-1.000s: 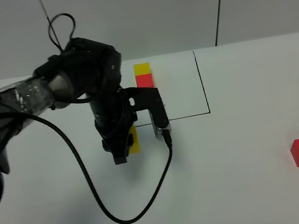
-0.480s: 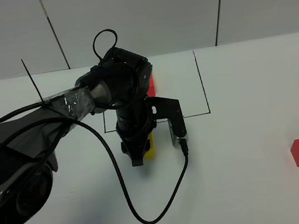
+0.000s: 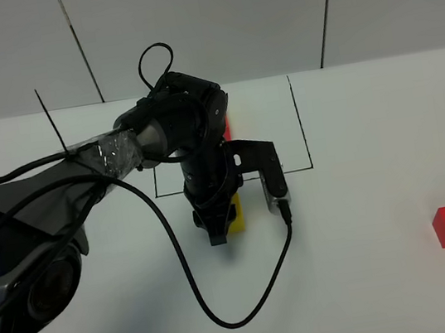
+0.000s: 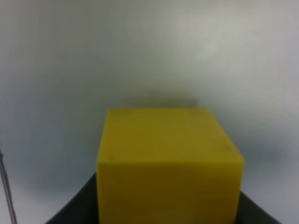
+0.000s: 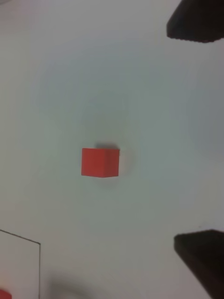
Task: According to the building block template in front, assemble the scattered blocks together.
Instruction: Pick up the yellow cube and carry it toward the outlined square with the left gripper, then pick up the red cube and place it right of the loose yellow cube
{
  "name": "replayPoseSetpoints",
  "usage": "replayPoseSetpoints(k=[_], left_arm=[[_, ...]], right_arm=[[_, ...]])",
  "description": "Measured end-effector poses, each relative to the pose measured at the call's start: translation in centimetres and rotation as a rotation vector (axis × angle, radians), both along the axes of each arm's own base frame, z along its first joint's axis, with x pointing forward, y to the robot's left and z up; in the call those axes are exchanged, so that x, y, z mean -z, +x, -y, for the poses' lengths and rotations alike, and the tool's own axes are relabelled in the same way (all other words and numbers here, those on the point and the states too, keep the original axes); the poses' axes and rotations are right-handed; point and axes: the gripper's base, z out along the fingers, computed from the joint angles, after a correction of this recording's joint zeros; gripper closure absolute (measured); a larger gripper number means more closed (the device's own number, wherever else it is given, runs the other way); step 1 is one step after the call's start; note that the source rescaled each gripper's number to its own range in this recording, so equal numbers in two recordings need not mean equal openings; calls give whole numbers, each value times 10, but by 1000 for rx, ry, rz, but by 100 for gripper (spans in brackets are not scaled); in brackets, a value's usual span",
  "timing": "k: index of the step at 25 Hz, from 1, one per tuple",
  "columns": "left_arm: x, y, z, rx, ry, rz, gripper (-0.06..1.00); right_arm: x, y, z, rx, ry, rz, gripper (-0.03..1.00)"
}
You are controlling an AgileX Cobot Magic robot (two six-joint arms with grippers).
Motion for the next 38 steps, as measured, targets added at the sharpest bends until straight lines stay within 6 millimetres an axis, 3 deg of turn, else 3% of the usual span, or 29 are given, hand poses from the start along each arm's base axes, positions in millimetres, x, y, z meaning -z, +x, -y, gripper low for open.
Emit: replayPoseSetpoints(k=[5, 24, 26, 31, 33, 35, 38], left_arm=[[11, 0, -1, 0, 19, -25, 94], [9, 0, 0, 42, 24, -33, 93], [7, 0, -1, 45, 36, -57, 83], [-8, 3, 5, 6, -14, -41, 25], [-15, 4, 6, -24, -28, -28, 8], [-23, 4, 7, -54, -43, -16, -3], [-34, 4, 7, -126, -58, 4, -5]], right_arm=[[0, 0, 0, 0, 0, 1, 30], [0, 0, 0, 0, 1, 0, 30], [0, 0, 0, 0, 1, 0, 30], [0, 0, 0, 0, 1, 1, 30], [0, 0, 0, 0, 1, 1, 30], [0, 0, 0, 0, 1, 1, 30], [0, 0, 0, 0, 1, 1, 30]])
